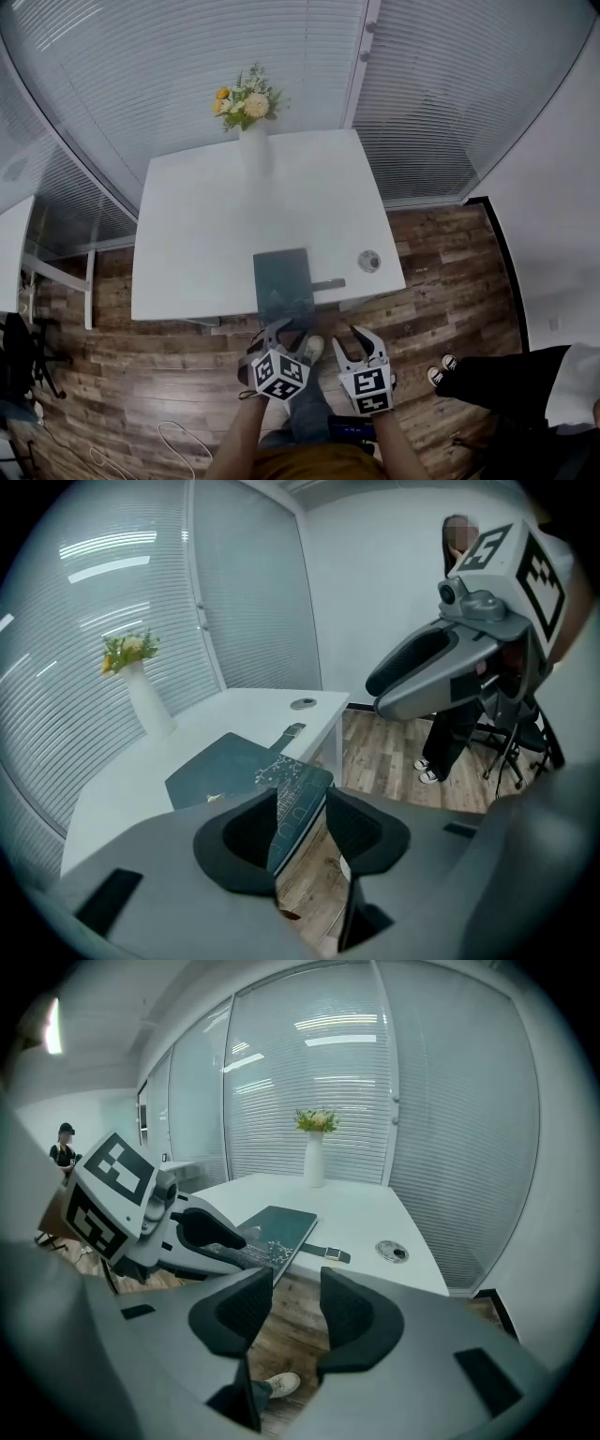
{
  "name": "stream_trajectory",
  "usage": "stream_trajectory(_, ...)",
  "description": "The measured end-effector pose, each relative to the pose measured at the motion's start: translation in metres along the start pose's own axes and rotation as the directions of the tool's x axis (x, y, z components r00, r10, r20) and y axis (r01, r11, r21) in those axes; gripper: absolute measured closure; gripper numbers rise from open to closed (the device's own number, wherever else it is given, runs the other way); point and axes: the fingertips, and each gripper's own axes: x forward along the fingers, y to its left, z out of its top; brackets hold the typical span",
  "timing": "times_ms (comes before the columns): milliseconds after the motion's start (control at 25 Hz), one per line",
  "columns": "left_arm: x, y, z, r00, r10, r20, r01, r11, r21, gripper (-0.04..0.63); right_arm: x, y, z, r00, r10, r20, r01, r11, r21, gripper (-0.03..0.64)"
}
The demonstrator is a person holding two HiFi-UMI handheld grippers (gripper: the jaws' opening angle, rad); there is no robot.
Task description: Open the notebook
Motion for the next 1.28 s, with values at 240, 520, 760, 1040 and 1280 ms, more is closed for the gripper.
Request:
stream_trajectory(240,0.014,-0.009,0.001,0.999,-0.033,-0.014,0.034,0.999,0.032,0.408,0.009,-0.003,-0.004,1.0,0.011,-0.017,-0.01,1.0,0.004,0.445)
stream_trajectory(520,0.031,-0.014,0.01,0.998,-0.055,-0.013,0.056,0.997,0.058,0.402,0.014,-0.012,-0.01,0.999,0.007,-0.036,-0.006,1.0,0.018,0.445)
stream_trajectory(760,0.035,-0.015,0.009,0.998,-0.056,-0.008,0.056,0.995,0.076,0.403,0.017,-0.014,-0.011,0.999,-0.001,-0.038,0.002,1.0,0.024,0.446)
stream_trajectory(1040,0.035,-0.014,0.008,0.999,-0.031,-0.018,0.033,0.994,0.101,0.403,0.015,-0.013,-0.006,1.0,-0.006,-0.026,0.006,1.0,0.019,0.449)
stream_trajectory(1280,0.036,-0.016,0.012,0.998,-0.049,-0.027,0.052,0.99,0.129,0.417,0.014,-0.013,-0.006,1.0,-0.005,-0.025,0.005,1.0,0.019,0.457)
